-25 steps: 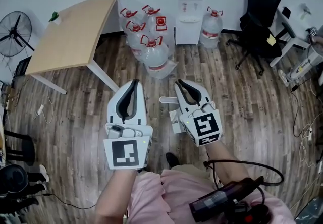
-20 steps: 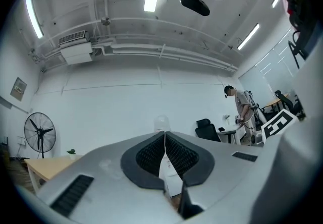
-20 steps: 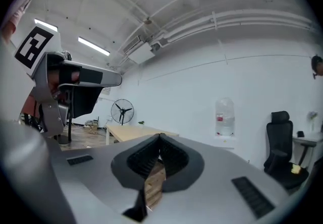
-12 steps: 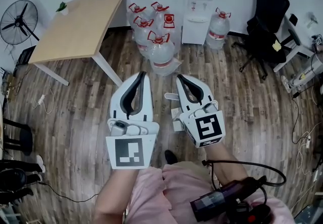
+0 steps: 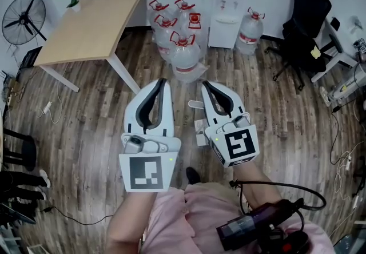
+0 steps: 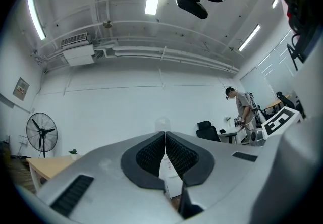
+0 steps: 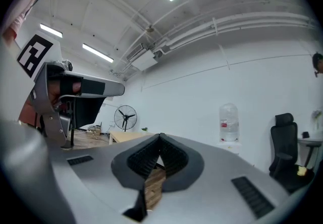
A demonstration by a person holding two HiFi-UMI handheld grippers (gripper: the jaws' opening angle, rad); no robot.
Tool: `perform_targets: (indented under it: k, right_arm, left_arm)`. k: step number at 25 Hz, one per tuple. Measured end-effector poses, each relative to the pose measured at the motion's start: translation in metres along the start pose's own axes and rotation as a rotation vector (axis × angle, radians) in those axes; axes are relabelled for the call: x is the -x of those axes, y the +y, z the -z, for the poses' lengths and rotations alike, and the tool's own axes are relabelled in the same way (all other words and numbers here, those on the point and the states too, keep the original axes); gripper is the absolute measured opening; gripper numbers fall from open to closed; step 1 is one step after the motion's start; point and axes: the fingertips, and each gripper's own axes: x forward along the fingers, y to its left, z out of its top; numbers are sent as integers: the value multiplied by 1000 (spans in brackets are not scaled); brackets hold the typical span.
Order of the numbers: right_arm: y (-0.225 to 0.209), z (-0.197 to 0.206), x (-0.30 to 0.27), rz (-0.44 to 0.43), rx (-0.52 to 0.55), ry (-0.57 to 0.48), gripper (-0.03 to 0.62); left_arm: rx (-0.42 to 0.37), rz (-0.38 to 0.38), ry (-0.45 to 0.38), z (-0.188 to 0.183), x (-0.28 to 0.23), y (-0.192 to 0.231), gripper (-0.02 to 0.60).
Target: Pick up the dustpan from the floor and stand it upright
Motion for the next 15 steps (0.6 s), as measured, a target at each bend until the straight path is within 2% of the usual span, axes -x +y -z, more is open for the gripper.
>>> perform_targets:
  k: [15]
  right_arm:
    - [7, -4, 3, -20, 11, -11, 0]
  left_arm:
    - [-19, 13, -13, -3, 3, -4, 14]
